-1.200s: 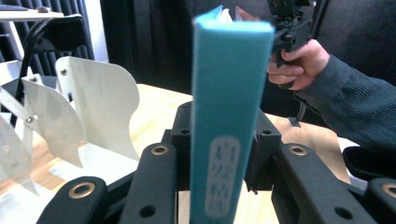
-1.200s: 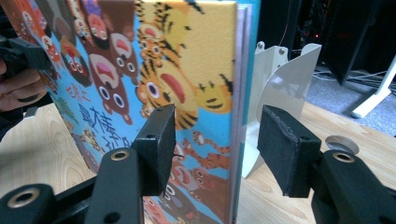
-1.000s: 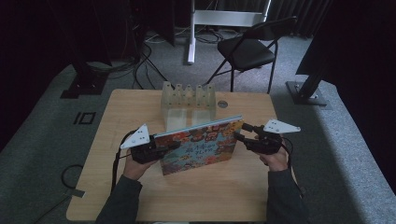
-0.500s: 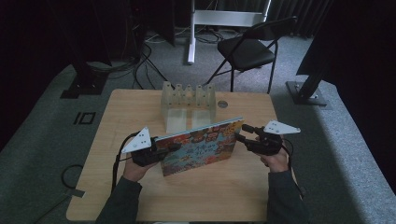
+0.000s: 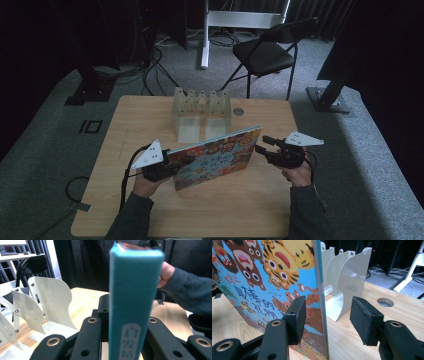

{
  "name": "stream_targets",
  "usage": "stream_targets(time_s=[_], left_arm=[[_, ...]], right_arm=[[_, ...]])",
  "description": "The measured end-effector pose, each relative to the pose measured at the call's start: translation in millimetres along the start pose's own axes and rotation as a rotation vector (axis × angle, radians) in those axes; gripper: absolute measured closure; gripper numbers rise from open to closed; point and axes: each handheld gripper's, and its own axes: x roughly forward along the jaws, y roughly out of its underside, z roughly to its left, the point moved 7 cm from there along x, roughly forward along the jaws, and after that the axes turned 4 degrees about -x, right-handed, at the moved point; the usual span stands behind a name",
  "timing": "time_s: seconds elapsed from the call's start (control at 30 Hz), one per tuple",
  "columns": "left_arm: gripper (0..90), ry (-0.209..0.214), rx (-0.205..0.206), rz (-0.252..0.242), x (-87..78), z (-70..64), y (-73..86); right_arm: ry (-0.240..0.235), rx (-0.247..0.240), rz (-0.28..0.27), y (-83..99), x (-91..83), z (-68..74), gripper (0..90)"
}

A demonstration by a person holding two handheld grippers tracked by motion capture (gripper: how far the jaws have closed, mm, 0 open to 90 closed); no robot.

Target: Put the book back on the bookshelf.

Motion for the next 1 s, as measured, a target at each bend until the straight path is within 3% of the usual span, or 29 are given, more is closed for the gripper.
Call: stream_targets(time_s=[0.17, 0.5, 1.0], left_arm=[[76.8, 0.009, -0.02, -0.025, 1.8, 1.4, 0.0], [76.3, 0.046, -0.017, -0.046, 16.3, -5.2, -2.0], [74.3, 0.037, -0.023, -0.079, 16.8, -4.1, -1.4]], right_arm=[[0.003, 0.007, 0.003, 2.8, -1.1, -1.3, 46.3], [0.009, 0.02, 0.007, 8.6, -4.5, -4.4, 46.1], [0.042, 0.048, 0.033, 27.6, -10.4, -13.4, 45.9]])
